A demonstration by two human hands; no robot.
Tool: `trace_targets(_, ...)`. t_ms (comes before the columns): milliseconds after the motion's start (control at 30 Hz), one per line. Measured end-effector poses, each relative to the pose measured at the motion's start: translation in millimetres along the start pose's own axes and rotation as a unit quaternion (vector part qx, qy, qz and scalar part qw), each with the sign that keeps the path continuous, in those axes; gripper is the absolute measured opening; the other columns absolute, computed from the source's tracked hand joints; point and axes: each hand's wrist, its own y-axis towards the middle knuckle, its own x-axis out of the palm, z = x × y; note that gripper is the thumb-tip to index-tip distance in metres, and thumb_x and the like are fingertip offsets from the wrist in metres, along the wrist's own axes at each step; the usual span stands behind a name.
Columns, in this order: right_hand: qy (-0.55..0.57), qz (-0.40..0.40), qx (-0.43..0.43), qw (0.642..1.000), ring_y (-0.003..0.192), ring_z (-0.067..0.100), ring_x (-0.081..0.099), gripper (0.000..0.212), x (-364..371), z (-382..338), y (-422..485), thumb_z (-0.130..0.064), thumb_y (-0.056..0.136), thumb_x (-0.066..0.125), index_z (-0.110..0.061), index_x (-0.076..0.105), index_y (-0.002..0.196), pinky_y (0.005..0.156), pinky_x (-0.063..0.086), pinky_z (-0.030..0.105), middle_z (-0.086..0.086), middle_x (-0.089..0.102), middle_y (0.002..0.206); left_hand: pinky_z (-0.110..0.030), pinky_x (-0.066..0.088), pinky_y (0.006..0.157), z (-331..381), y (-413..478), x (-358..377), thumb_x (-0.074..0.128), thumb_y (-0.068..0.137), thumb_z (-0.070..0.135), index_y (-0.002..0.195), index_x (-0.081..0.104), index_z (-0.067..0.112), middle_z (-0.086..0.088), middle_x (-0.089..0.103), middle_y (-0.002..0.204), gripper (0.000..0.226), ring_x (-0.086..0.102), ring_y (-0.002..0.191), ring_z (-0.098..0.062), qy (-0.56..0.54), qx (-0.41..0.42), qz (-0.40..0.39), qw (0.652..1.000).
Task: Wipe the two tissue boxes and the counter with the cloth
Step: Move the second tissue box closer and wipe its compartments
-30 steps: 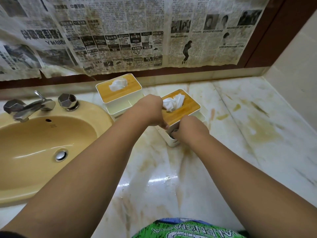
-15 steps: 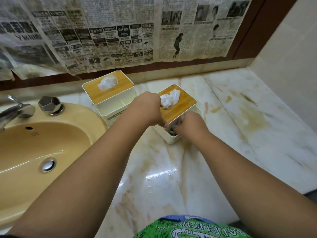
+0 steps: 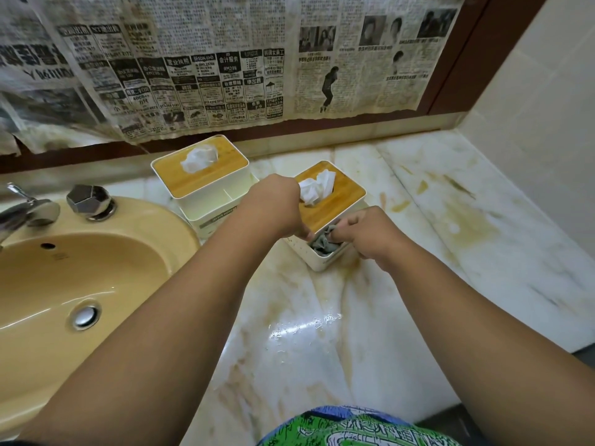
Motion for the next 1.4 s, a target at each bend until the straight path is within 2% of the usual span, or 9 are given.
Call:
trace_targets(300, 0.069, 0.023, -0.012, 0.997, 0.040, 0.012, 0.031, 0.016, -18.0, 0.3, -12.0, -0.007, 0.080, 0.078, -0.009, 0.067, 0.068, 0.045, 0.027, 0.023, -0.006, 0.046, 0.045, -0.031, 0.040, 0.061, 1.5, -3.2, -2.0, 0.086, 0.061, 0.063, 0.067, 0.040, 0.019, 0.000, 0.050, 0.070, 0.064, 0.054, 0.075, -0.020, -0.010, -0.006, 0.000, 1.000)
trace_targets(500, 0.160, 0.116, -0.048, 0.979, 0.040, 0.014, 0.029, 0.013, -36.2, 0.8, -20.3, -0.008, 0.083, 0.075, 0.002, 0.069, 0.079, 0.045, 0.026, 0.024, -0.003, 0.040, 0.047, -0.030, 0.037, 0.057, -2.2, -7.0, -0.2, 0.086, 0.058, 0.065, 0.076, 0.049, 0.017, 0.001, 0.053, 0.071, 0.063, 0.053, 0.070, -0.019, -0.034, -0.011, 0.007, 0.999)
trace_targets(633, 0.197, 0.193, -0.063, 0.959, 0.038, 0.013, 0.030, 0.020, -47.6, -3.2, -20.1, -0.012, 0.082, 0.075, -0.014, 0.066, 0.064, 0.046, 0.029, 0.025, -0.008, 0.042, 0.043, -0.031, 0.041, 0.061, 0.2, -10.5, -1.0, 0.086, 0.061, 0.061, 0.091, 0.052, 0.016, 0.001, 0.051, 0.075, 0.064, 0.054, 0.075, -0.020, -0.042, -0.012, 0.007, 0.999)
trace_targets(767, 0.200, 0.257, -0.086, 0.942, 0.042, 0.009, 0.041, 0.017, -53.4, -2.1, -13.1, -0.016, 0.082, 0.076, -0.018, 0.068, 0.067, 0.055, 0.041, 0.027, -0.013, 0.051, 0.047, -0.031, 0.041, 0.063, 5.8, -13.0, -1.8, 0.087, 0.063, 0.056, 0.091, 0.048, 0.018, 0.003, 0.047, 0.074, 0.062, 0.055, 0.078, -0.021, -0.058, -0.030, -0.002, 0.998)
trace_targets(900, 0.180, 0.259, -0.112, 0.942, 0.045, 0.002, 0.045, 0.021, -50.8, 7.7, -0.3, -0.018, 0.082, 0.077, -0.020, 0.066, 0.065, 0.060, 0.043, 0.024, -0.018, 0.053, 0.044, -0.031, 0.042, 0.063, 11.1, -11.0, -4.1, 0.086, 0.065, 0.059, 0.096, 0.057, 0.013, -0.001, 0.058, 0.083, 0.062, 0.055, 0.080, -0.020, -0.069, -0.050, -0.007, 0.996)
trace_targets(1000, 0.112, 0.259, -0.131, 0.950, 0.059, 0.006, 0.059, 0.023, -48.1, 19.4, 9.2, -0.020, 0.082, 0.078, -0.024, 0.063, 0.065, 0.066, 0.048, 0.025, -0.016, 0.063, 0.059, -0.030, 0.045, 0.064, 17.3, -7.3, -2.5, 0.087, 0.064, 0.058, 0.101, 0.062, 0.010, -0.005, 0.063, 0.091, 0.065, 0.056, 0.080, -0.021, -0.095, -0.080, 0.000, 0.992)
trace_targets(1100, -0.001, 0.258, -0.163, 0.952, 0.082, 0.012, 0.062, 0.010, -47.2, 30.5, 10.6, -0.020, 0.084, 0.076, -0.021, 0.066, 0.080, 0.070, 0.043, 0.019, -0.008, 0.066, 0.084, -0.030, 0.042, 0.061, 22.7, -3.9, -3.3, 0.088, 0.062, 0.057, 0.099, 0.061, 0.011, -0.002, 0.058, 0.084, 0.065, 0.055, 0.078, -0.019, -0.098, -0.105, -0.011, 0.990)
trace_targets(1267, -0.123, 0.212, -0.257, 0.935, 0.089, 0.021, 0.061, 0.011, -47.3, 47.8, 1.0, -0.016, 0.088, 0.068, -0.016, 0.067, 0.099, 0.072, 0.039, 0.026, 0.001, 0.065, 0.101, -0.031, 0.037, 0.058, 26.0, -1.1, -9.1, 0.088, 0.060, 0.058, 0.096, 0.058, 0.013, 0.000, 0.054, 0.078, 0.065, 0.053, 0.077, -0.020, -0.064, -0.120, -0.024, 0.990)
trace_targets(1400, -0.222, 0.112, -0.296, 0.922, 0.114, 0.019, 0.059, 0.043, -45.3, 57.0, -18.5, -0.033, 0.096, 0.061, -0.019, 0.056, 0.136, 0.083, 0.046, 0.028, -0.002, 0.055, 0.137, -0.032, 0.040, 0.062, 29.6, 2.4, -10.6, 0.091, 0.058, 0.054, 0.098, 0.054, 0.013, -0.001, 0.054, 0.082, 0.068, 0.053, 0.083, -0.022, -0.056, -0.135, -0.027, 0.989)
